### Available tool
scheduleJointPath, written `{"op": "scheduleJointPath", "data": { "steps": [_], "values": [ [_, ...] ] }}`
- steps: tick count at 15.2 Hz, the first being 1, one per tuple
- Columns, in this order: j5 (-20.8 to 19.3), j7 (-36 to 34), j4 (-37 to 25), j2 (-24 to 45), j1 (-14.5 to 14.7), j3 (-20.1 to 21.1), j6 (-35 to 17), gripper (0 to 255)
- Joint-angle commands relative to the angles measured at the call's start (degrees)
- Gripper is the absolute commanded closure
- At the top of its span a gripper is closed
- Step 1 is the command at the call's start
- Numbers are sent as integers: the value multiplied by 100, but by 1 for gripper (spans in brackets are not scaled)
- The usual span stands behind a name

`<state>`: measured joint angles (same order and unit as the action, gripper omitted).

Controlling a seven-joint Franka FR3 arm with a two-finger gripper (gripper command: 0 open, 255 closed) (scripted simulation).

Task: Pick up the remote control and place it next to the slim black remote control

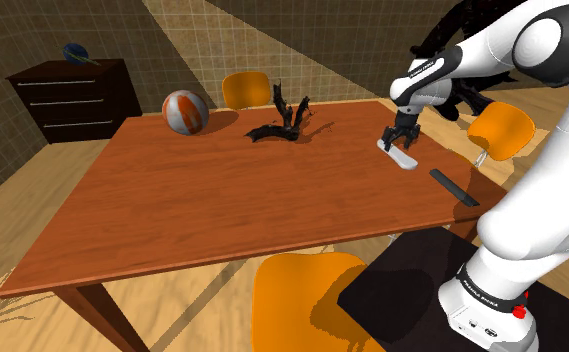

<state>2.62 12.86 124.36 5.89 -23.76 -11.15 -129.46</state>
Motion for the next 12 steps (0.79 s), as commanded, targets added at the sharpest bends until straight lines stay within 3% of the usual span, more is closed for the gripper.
{"op": "scheduleJointPath", "data": {
  "steps": [1,5,12],
  "values": [
    [0,0,0,0,0,0,0,0],
    [-105,-73,-338,-365,8,-13,695,0],
    [-105,-73,-338,-365,7,-13,695,0]
  ]
}}
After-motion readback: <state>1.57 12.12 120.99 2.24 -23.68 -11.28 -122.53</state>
